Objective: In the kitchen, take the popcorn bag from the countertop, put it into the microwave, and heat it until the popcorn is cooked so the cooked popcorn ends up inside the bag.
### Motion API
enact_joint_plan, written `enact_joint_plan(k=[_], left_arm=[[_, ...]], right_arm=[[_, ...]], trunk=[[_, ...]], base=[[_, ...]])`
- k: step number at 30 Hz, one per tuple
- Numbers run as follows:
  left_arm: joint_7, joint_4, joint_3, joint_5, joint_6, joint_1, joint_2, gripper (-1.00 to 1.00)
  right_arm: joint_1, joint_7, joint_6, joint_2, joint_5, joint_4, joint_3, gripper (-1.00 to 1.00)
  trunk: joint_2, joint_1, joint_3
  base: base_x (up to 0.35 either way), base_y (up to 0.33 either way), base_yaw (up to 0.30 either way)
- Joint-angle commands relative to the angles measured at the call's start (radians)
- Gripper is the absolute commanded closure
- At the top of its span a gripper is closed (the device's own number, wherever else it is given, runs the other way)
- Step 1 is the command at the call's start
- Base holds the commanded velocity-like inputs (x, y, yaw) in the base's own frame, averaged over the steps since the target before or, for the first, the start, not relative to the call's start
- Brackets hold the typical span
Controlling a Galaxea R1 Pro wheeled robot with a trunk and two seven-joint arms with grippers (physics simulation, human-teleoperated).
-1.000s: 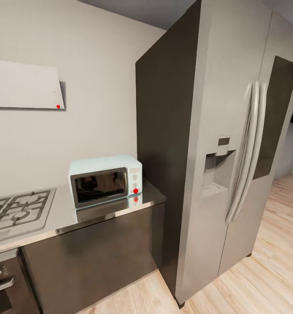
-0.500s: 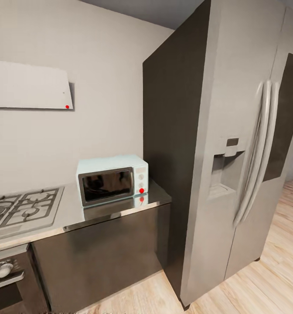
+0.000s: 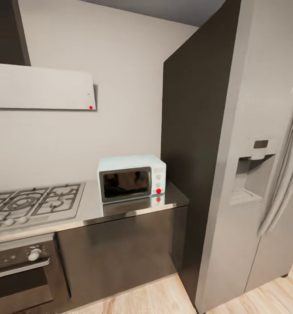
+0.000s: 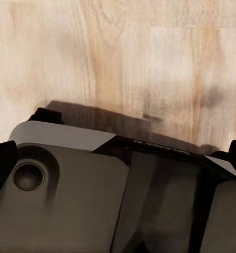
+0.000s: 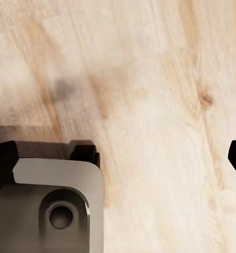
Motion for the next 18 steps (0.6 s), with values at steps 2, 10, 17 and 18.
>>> enact_joint_plan(k=[2,10,17,18], left_arm=[[0.003,0.001,-0.008,0.010,-0.004,-0.001,0.001,-1.00],[0.009,0.001,-0.009,0.011,-0.003,-0.001,0.003,-1.00],[0.009,0.001,-0.009,0.011,-0.003,-0.001,0.003,-1.00],[0.009,0.001,-0.009,0.011,-0.003,-0.001,0.003,-1.00]], right_arm=[[-0.001,0.003,0.001,0.001,-0.001,0.001,0.005,-1.00],[-0.001,0.003,0.001,0.001,-0.001,0.002,0.005,-1.00],[-0.001,0.002,0.001,0.001,-0.001,0.003,0.005,-1.00],[-0.001,0.002,0.001,0.001,-0.001,0.003,0.005,-1.00]], trunk=[[-0.001,0.000,-0.001],[-0.001,0.000,-0.001],[-0.001,0.000,-0.001],[-0.001,0.000,-0.001]], base=[[0.000,0.000,0.269],[0.000,0.000,0.269],[0.000,0.000,0.269],[0.000,0.000,0.269]])
